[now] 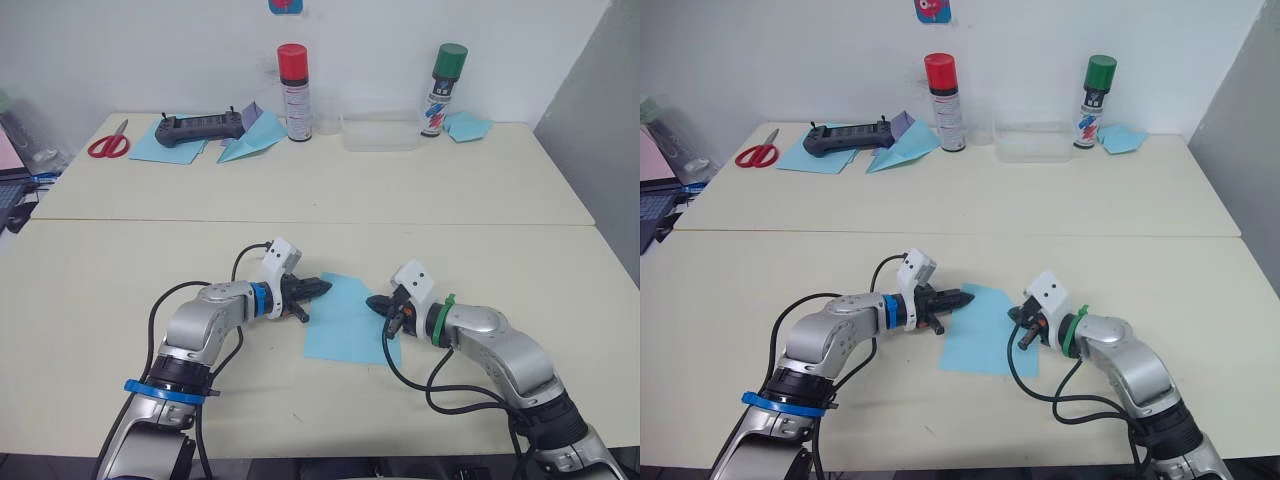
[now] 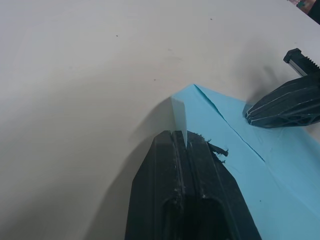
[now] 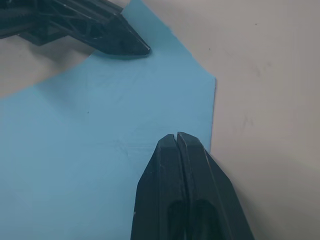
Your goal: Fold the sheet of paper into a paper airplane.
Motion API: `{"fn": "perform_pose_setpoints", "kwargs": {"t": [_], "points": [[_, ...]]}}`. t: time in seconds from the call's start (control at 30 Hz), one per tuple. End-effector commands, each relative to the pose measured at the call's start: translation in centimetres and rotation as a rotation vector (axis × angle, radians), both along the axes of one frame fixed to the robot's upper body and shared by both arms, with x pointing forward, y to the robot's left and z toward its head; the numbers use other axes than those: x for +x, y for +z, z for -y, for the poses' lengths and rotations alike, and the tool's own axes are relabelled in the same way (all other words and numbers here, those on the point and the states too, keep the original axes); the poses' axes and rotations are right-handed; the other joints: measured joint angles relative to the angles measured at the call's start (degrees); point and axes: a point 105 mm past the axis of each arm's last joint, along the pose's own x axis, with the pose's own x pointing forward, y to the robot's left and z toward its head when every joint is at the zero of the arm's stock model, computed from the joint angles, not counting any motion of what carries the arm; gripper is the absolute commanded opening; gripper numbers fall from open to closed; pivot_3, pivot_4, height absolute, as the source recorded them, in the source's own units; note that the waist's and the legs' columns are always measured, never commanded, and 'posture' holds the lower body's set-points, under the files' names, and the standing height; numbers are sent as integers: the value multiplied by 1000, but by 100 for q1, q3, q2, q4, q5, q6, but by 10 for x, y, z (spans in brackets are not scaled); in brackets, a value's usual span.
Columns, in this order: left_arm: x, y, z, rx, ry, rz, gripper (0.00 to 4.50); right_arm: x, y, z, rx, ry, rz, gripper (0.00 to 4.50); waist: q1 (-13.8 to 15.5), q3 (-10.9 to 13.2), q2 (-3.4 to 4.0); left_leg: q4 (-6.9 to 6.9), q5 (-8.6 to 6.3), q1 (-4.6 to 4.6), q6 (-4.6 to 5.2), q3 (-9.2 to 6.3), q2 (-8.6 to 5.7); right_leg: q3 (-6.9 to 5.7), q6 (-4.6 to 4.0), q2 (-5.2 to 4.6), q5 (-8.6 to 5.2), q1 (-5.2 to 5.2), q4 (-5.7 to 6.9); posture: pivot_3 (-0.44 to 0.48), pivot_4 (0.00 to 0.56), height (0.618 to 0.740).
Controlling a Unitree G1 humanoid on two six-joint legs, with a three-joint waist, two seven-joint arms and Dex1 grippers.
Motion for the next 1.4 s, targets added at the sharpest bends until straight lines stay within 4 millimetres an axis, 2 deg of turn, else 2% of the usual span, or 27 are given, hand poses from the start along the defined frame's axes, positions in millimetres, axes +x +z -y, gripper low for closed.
{"fn": "perform_pose_setpoints", "kwargs": {"t": [0.03, 0.17, 0.3, 0.67, 0.93, 1.13, 1.27, 1.4], "points": [[3, 8, -1, 23, -6, 53, 55, -6, -23, 3, -51, 0, -55, 0, 0, 0, 0, 0, 0, 0, 0, 0, 0, 0, 0, 0, 0, 0, 0, 0, 150, 740], [0, 14, 5, 104, -73, 178, 55, -4, -27, 8, -42, -38, -71, 0, -4, -1, -1, 0, 0, 4, 0, 0, 1, 0, 0, 0, 0, 5, 1, 0, 150, 740], [-11, 15, 19, 227, -214, 362, 55, -5, -28, 7, -32, -41, -77, 0, -1, -1, 0, 0, 0, 6, 0, 0, 1, 2, 0, 0, 0, 6, 1, 0, 150, 740], [-27, 5, 27, 332, -369, 470, 55, -5, -26, 2, -13, -47, -75, 0, 20, -2, 0, 3, 0, 9, 0, 0, 1, 1, 0, 0, 0, 11, 1, 0, 150, 740], [-31, -3, 29, 442, -437, 549, 55, -8, -25, -1, -5, -47, -79, 0, 20, -3, 0, 3, 0, 10, 0, 0, 1, 1, 0, 0, 0, 11, 1, 0, 150, 740], [-35, -6, 37, 479, -454, 574, 55, -9, -25, -2, -1, -50, -81, 0, 20, -4, 0, 3, 0, 11, 0, 0, 1, 1, 0, 0, 0, 13, 1, 0, 150, 740], [-31, -3, 36, 464, -397, 559, 55, -9, -26, -2, -2, -52, -83, 0, 30, -5, 1, 4, 0, 13, 1, 0, 1, 0, 0, 0, 0, 17, 1, 0, 150, 740], [-23, 13, 29, 275, -234, 429, 55, -9, -26, -3, 1, -52, -85, 0, 35, -5, 2, 7, 0, 23, 1, -1, 1, -1, 0, -1, 0, 31, 1, 0, 150, 740]]}}
